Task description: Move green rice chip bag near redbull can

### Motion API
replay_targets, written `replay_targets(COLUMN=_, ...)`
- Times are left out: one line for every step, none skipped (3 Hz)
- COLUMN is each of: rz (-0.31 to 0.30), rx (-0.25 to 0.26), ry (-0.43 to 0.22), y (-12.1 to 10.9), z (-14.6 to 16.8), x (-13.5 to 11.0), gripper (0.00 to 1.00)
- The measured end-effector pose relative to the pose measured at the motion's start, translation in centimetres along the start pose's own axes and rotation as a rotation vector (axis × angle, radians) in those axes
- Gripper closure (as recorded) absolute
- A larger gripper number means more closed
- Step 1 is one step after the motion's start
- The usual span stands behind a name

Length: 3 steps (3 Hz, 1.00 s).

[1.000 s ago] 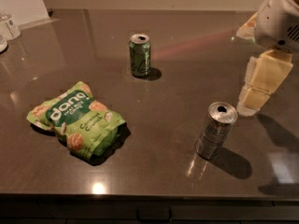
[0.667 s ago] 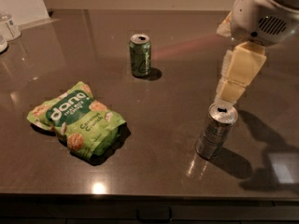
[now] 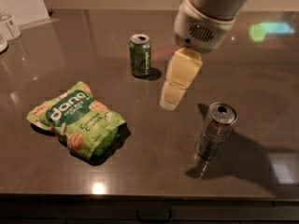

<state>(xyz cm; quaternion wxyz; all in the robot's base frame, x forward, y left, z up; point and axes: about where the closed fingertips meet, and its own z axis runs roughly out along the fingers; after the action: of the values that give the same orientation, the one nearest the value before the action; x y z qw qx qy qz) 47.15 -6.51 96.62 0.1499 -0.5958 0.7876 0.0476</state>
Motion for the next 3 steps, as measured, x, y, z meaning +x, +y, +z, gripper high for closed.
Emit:
replay_targets(rz=0.067, rx=-0.031, ry=-0.001, y=0.9, z=2.6, x=-3.1, gripper=0.00)
replay_targets(rz=0.115, rx=-0.052, ry=0.000, y=2.1, z=4.5, x=-5.8, gripper=0.00)
replay_targets(rz=0.140, rx=-0.070, ry=0.002, y=3.5, z=6.4, x=-8.7, gripper=0.00)
